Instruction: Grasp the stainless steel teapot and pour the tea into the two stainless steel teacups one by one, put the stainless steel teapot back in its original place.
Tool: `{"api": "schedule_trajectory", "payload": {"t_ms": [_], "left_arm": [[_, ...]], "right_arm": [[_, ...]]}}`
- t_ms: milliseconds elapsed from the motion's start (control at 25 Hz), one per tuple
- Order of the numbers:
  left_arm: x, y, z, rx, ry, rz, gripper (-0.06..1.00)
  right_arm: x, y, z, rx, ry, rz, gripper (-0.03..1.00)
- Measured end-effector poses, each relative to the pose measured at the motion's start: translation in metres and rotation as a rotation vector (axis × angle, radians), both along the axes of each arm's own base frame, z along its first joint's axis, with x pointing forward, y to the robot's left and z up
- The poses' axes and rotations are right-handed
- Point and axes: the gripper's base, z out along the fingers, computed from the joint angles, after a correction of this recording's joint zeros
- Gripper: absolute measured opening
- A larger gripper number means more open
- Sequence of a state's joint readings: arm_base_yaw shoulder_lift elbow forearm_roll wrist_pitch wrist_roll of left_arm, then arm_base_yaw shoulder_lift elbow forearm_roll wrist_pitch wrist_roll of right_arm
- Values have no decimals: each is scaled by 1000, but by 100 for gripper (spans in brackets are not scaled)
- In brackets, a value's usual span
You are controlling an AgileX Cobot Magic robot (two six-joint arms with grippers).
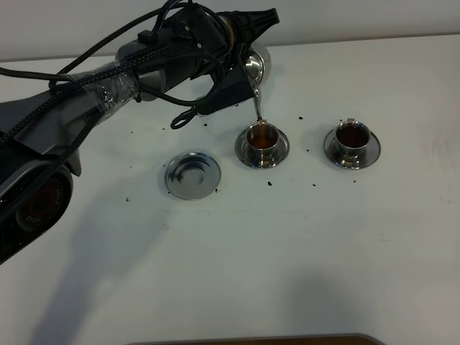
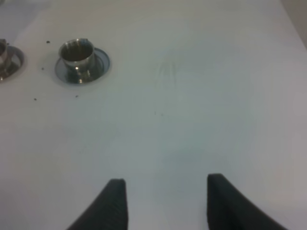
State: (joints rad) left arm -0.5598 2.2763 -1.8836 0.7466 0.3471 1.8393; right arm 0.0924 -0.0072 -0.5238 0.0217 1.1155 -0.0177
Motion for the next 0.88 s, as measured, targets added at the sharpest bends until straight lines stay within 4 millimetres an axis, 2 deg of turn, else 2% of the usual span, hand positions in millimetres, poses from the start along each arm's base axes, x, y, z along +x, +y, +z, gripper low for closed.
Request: {"api": "schedule_trajectory", "payload": {"t_ms": [880], "left_arm": [[1,-5,4,38,-56,-97,25]], "right_arm": [[0,0,0,0,0,0,38]]}}
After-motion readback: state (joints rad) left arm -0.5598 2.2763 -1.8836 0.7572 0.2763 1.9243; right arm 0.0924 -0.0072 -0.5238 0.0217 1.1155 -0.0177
